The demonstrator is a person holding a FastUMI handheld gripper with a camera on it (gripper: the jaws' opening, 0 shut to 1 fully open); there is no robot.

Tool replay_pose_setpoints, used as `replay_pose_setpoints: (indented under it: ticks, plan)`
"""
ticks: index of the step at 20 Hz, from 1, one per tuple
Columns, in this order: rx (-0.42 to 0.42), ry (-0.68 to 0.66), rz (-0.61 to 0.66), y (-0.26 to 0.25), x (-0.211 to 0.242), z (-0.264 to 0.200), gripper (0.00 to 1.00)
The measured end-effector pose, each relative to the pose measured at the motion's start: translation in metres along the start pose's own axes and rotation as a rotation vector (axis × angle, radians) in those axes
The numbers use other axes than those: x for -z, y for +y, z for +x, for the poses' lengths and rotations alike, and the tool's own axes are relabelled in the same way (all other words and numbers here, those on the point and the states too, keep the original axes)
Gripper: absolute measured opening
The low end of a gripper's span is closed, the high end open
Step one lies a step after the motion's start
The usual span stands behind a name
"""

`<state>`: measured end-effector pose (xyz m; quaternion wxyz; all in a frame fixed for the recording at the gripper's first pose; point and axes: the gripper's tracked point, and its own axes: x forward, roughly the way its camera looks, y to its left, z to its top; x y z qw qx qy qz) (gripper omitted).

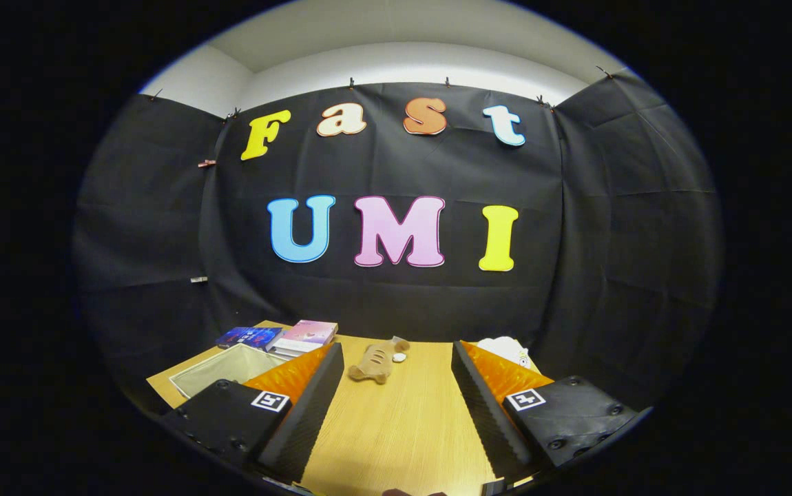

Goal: Open the storage box then place both shoes into the box .Put the left shoe in first, then the right shoe, with the right side of both shoes facing outward in a uniform manner.

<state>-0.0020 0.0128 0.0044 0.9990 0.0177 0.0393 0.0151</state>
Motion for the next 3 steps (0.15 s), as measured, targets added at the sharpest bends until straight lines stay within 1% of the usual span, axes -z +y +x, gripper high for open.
replay_pose_setpoints:
  ticks: [3]
  plan:
    - [0.001, 0.012, 0.008, 0.0052, -0.0059, -0.0074, 0.98]
